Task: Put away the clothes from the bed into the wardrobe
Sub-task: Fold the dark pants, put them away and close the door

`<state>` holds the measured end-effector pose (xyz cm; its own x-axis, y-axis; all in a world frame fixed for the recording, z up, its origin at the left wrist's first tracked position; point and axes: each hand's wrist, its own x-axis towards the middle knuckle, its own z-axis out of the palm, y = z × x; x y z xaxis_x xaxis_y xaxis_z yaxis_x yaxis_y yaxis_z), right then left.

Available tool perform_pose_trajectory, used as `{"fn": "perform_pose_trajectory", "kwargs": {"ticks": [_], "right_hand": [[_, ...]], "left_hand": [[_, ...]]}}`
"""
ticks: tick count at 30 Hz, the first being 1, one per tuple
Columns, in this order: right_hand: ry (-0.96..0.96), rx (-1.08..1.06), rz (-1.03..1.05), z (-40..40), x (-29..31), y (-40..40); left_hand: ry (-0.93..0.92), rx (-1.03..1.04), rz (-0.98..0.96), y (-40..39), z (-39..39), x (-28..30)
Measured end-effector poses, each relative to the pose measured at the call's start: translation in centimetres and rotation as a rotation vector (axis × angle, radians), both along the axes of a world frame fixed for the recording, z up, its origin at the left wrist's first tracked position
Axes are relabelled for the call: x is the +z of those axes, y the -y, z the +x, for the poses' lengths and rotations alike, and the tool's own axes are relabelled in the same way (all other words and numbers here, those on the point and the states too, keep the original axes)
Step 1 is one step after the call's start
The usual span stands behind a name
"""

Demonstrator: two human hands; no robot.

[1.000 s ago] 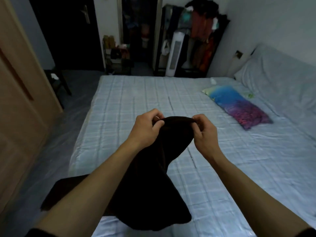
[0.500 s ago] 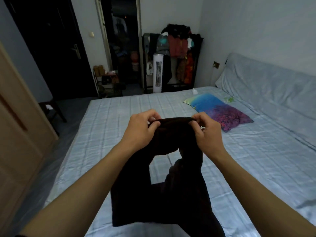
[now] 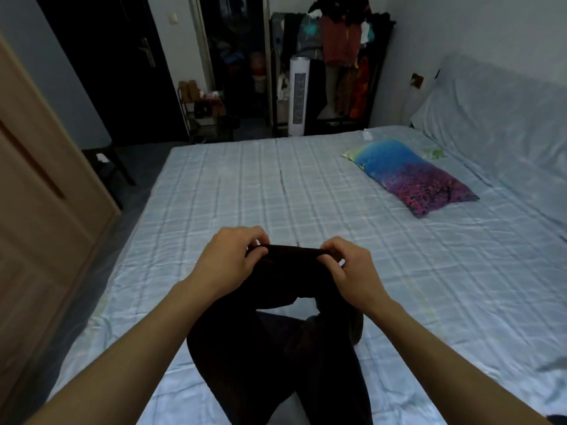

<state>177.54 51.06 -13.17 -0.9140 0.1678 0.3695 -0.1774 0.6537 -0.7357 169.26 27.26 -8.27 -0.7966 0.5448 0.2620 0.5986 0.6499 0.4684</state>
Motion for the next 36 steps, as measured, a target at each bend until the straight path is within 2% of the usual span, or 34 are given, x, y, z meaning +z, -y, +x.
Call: {"fn": "perform_pose_trajectory", "kwargs": {"ticks": [8, 12, 15, 21, 24, 36], "right_hand": [[0.085, 0.04, 0.03, -11.7, -3.0, 3.9], [0.093, 0.129, 0.061, -19.2, -4.1, 7.0], [0.171, 0.174, 0.113, -22.0, -6.1, 7.6], [0.568, 0.133, 0.22, -20.8, -12.3, 3.2], [0.686, 0.079, 0.225, -19.7, -14.8, 0.8], [0.97, -0.028, 0.072, -15.6, -25.0, -3.4]], "left_hand": [[-0.039, 0.114, 0.012, 3.9, -11.1, -4.2], [-0.128, 0.276, -0.006, 6.5, -17.3, -5.4], [-0.079, 0.397, -0.085, 7.7, -20.0, -8.3], [0.244, 0.298, -0.175, 7.5, -18.9, -17.7], [0.357, 0.226, -0.243, 5.8, -17.2, -20.8], [0.528, 0.021, -0.419, -1.4, -16.1, -27.0]]}}
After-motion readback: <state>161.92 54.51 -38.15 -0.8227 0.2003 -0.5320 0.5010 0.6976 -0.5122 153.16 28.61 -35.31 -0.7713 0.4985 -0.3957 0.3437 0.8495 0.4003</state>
